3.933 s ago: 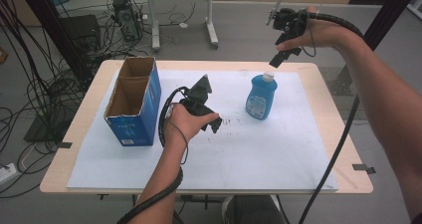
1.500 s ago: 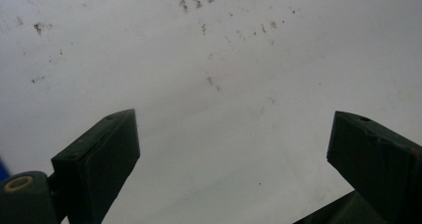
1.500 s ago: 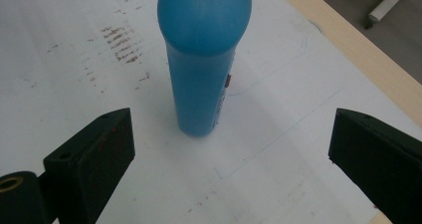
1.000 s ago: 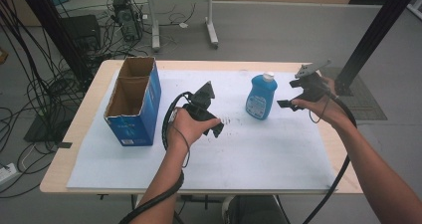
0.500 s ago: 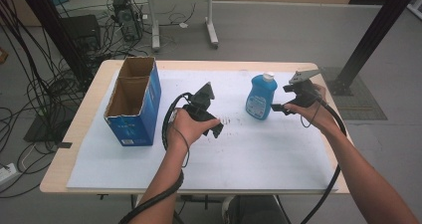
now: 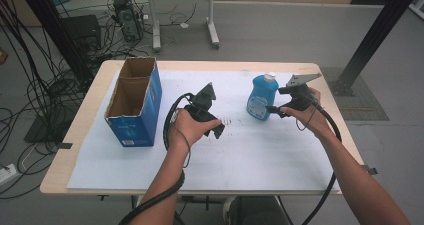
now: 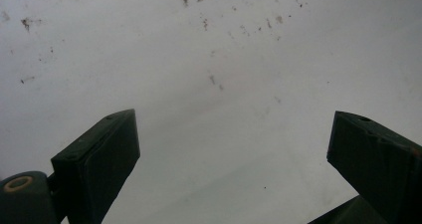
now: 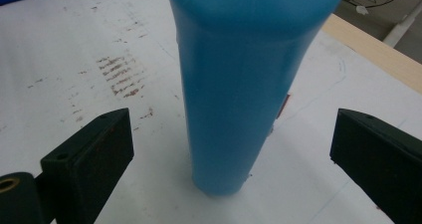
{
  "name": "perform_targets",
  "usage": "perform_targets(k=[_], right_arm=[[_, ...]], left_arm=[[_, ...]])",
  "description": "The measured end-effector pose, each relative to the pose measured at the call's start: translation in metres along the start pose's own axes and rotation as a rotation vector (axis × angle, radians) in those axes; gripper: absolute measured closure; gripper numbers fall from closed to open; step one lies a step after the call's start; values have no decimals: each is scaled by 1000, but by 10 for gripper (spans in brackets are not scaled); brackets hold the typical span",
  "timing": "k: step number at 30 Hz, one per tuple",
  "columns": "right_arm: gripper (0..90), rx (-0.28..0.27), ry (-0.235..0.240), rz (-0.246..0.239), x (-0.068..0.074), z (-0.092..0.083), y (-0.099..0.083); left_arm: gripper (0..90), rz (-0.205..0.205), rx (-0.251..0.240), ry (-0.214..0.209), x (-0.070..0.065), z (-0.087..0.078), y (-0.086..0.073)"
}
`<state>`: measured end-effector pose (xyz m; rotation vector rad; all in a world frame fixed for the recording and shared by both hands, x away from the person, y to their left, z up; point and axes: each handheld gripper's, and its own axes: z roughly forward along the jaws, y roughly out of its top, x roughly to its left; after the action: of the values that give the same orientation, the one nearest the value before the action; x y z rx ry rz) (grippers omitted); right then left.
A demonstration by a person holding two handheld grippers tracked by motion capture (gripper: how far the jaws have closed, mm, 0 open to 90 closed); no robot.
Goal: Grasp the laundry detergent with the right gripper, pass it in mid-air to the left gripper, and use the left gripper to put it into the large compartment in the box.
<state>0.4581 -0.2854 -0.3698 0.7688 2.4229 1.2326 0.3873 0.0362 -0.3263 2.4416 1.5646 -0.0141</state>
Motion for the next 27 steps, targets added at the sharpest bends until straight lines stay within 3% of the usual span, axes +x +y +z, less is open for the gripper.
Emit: perform_targets(k=[27], right_arm=[[21, -95, 13, 51, 1, 35, -16]], left_arm=[[68, 2, 8, 3, 2, 4, 1]])
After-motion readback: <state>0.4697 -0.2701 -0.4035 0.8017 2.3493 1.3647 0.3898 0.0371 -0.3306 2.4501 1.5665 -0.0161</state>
